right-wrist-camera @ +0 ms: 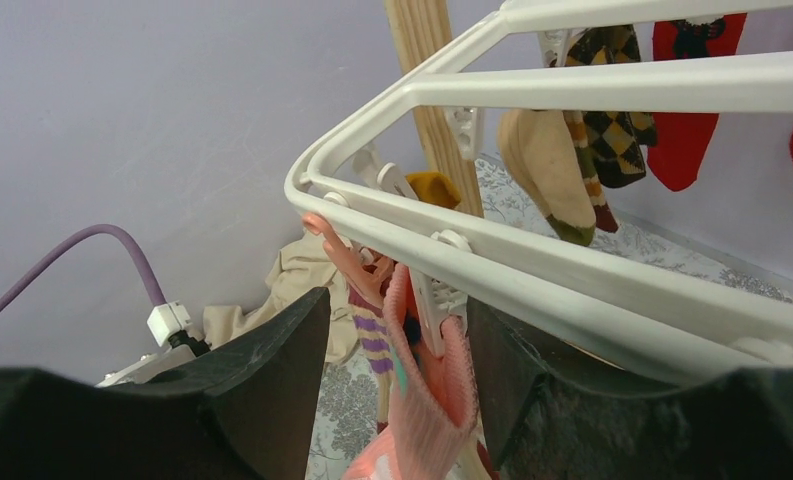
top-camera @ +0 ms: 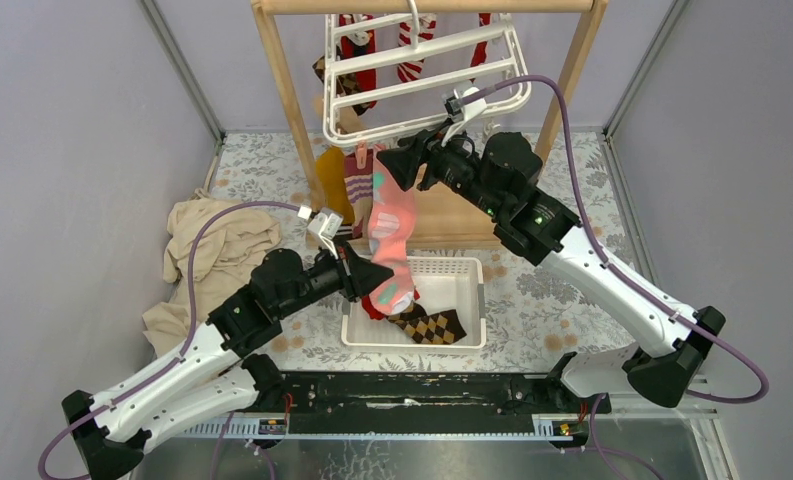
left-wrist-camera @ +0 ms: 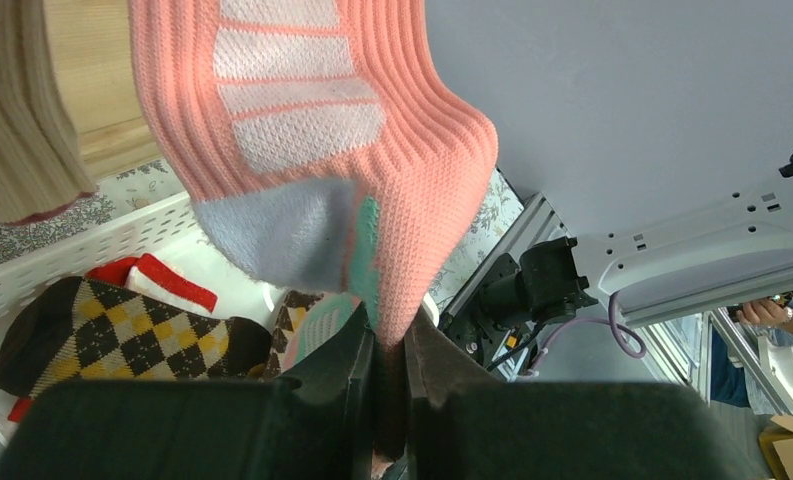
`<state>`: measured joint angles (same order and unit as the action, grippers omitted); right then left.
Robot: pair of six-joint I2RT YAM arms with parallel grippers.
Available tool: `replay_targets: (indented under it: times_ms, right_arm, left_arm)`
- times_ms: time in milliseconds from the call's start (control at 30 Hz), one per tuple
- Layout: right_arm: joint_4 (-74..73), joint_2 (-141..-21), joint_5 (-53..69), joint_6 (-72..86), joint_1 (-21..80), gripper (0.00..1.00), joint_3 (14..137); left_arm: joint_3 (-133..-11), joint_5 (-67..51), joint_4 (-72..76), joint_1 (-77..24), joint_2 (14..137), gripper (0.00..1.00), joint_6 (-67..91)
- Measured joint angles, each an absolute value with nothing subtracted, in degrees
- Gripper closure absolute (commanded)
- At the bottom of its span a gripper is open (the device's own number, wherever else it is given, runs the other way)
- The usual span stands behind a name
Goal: Remove the socks clipped to the hanger
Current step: Remove the sock from the hanger.
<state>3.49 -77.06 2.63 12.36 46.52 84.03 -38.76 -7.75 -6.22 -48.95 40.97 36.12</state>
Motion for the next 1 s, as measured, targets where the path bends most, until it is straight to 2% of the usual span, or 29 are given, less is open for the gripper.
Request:
replay_targets:
  times_ms: [633,1000]
  right_arm:
    - [3.6,-69.5,2.0,12.2,46.5,0.40,77.3]
    - [4.5,-72.8,2.6,12.3,46.5,0.40,78.7]
  left_arm:
    - [-38.8,-7.7,-6.3,-49.1,42.8,0.85,35.2]
    - [-38.8,-7.7,-6.3,-49.2,44.1,0.85,35.3]
